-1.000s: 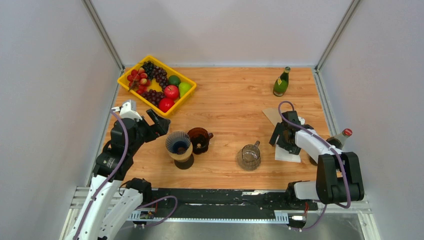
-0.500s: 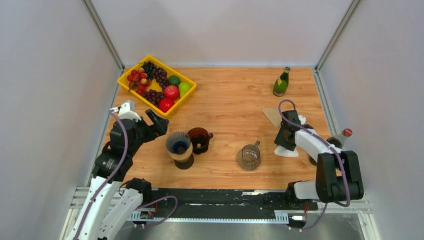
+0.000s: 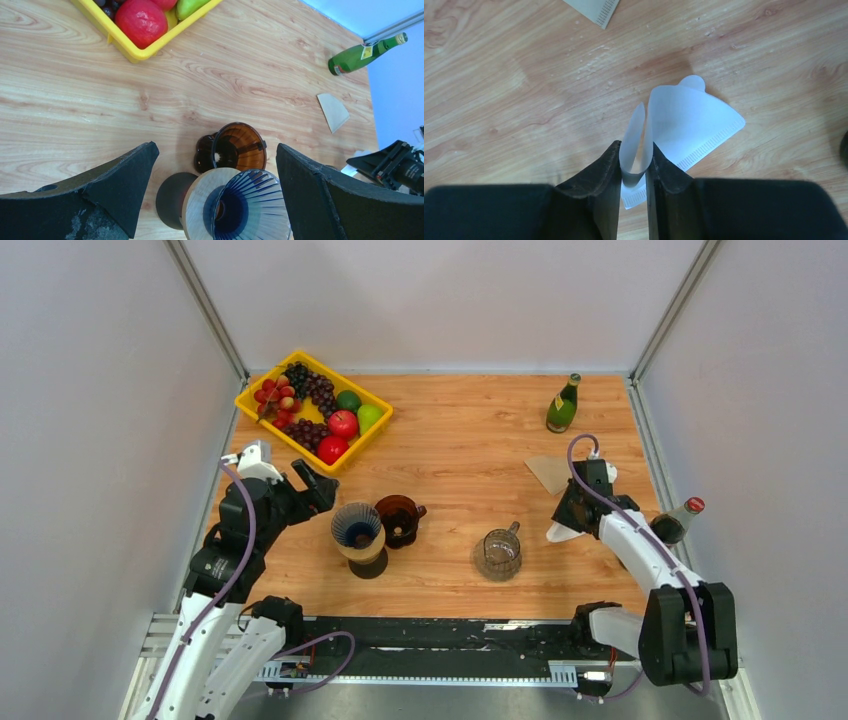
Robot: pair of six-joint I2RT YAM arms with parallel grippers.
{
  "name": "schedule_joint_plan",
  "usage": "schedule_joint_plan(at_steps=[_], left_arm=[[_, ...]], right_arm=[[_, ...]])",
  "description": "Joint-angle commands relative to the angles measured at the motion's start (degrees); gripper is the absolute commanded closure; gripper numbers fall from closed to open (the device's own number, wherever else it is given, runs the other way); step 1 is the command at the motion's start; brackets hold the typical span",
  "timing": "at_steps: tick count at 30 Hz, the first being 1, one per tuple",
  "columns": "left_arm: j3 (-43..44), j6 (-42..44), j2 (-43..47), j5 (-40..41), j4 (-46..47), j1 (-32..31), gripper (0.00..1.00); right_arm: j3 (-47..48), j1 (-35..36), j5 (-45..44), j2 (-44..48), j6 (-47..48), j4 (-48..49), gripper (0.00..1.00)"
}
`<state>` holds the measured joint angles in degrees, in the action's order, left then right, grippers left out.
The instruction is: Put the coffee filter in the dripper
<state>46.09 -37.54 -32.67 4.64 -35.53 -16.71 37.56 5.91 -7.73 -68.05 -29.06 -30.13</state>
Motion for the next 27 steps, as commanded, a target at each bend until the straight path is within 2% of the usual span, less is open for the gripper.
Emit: schedule_joint_plan(at_steps=[1, 6, 11, 13, 18, 19, 23, 27], left_arm=[[1.21, 1.41, 0.32, -2.04, 1.67, 0.36, 0.0], [2.48, 1.96, -0.38, -6.94, 3.03, 0.34, 0.0], [7.89, 4.31, -3.05, -11.66, 6.24, 0.36, 0.0], [9.17, 3.94, -4.78, -15.33, 9.27, 0.28, 0.0], [9.83, -0.22, -11.99, -33.41, 20.99, -0.11, 0.0], [10.13, -1.43, -14.27, -34.58, 23.81, -1.34, 0.0], [12.96, 0.37, -20.54, -33.03, 25.56, -8.9, 0.0], [15.03, 1.93, -26.99, -31.57, 27.08, -14.7, 0.0]], right_arm=[[2.51, 0.04, 1.75, 3.67, 0.05, 0.53, 0.76], [5.95, 0.05, 6.69, 7.23, 0.37, -0.68, 0.77], [13.04, 1.9, 12.79, 11.05, -0.38, -1.12, 0.79], [15.85, 4.19, 14.29, 11.59, -1.42, -0.74, 0.79], [20.76, 12.49, 14.02, 10.92, -5.01, 2.12, 0.79], [21.54, 14.38, 13.45, 10.54, -5.61, 2.95, 0.79], [24.44, 21.15, 12.27, 8.42, -8.39, 7.28, 0.79], [25.39, 24.99, 12.17, 7.32, -11.47, 12.85, 0.8]])
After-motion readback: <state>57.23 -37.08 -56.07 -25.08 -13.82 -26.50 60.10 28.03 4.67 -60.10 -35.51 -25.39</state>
